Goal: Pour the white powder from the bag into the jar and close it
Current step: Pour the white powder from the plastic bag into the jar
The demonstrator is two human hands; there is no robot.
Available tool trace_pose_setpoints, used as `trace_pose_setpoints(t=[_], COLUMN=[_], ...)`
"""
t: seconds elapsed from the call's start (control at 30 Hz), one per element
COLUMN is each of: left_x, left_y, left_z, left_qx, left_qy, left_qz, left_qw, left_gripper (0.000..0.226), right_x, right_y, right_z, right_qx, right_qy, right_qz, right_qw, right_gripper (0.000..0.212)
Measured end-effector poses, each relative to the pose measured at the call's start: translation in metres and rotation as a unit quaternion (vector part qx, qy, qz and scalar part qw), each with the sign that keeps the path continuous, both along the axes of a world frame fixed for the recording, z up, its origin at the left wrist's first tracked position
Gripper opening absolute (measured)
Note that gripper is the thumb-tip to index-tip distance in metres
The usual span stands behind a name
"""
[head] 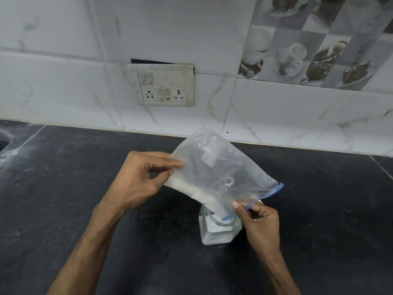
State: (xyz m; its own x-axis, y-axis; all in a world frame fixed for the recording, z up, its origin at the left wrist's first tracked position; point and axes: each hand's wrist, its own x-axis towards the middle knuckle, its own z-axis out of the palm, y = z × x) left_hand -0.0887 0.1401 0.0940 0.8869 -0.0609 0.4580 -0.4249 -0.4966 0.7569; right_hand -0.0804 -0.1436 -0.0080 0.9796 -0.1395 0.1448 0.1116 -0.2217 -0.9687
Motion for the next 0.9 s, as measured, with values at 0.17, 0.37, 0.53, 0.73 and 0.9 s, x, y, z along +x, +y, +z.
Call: trace_pose_setpoints(t=[0.17, 0.37, 0.53, 0.73, 0.9], left_x=[-0.003, -0.004, -0.004, -0.004, -0.003], left_y=[0.003, 0.004, 0.005, 0.005, 0.005], left_z=[-0.002, -0.005, -0.007, -0.009, -0.011], left_qx=[-0.001, -0.011, -0.037, -0.029, -0.025], left_qy=[0.005, 0.009, 0.011, -0.003, -0.004], left_qz=[0.012, 0.012, 0.007, 0.006, 0.011], left_qw=[1.0, 1.0, 0.999, 1.0, 1.0], left_gripper=[0.039, 0.037, 0.037, 0.033, 0.028], right_x=[-0.004, -0.001, -0.003, -0.003, -0.002], right_y=[0.001, 0.001, 0.002, 0.0, -0.003], right_z=[-0.004, -0.003, -0.001, 0.003, 0.002], right_qx=[0.015, 0.012, 0.008, -0.012, -0.016], right_qy=[0.0, 0.012, 0.013, 0.012, 0.007], right_qz=[0.002, 0.004, 0.003, 0.016, 0.004], right_qw=[1.0, 1.0, 1.0, 1.0, 1.0], right_gripper=[0.025, 0.02, 0.029, 0.015, 0.019])
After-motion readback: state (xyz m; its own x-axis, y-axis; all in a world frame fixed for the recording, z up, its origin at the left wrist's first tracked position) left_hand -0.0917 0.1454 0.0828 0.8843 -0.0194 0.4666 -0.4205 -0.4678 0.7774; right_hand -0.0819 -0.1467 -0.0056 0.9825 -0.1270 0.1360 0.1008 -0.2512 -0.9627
